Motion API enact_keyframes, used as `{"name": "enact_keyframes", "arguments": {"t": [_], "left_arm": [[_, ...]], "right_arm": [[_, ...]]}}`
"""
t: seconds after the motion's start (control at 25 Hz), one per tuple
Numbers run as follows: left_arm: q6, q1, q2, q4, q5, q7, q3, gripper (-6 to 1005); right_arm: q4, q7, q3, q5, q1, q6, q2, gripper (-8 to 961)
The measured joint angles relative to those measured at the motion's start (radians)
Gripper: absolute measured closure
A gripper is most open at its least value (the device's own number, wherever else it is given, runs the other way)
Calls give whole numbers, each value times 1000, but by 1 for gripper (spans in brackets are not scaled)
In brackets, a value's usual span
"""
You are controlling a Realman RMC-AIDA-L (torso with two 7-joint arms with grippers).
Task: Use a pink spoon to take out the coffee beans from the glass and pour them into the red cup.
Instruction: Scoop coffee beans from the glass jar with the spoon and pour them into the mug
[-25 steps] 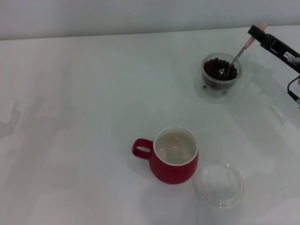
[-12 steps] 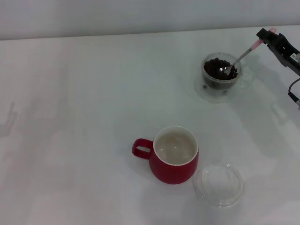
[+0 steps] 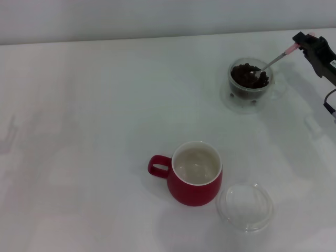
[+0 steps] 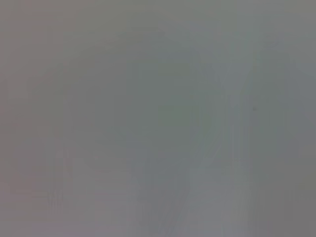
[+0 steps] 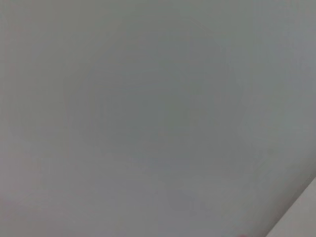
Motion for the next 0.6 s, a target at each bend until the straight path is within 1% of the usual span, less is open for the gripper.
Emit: {"name": "enact_keyframes", "arguments": {"t": [0.16,0.6], "left_arm": [[0,1,0,-2,0,0,0,254],[0,6,-2,-7,0,0,0,254]], "right_arm": [[7,1,25,3,-2,9,1,805],[6,24,28,38,-29,20,-2,805]]}}
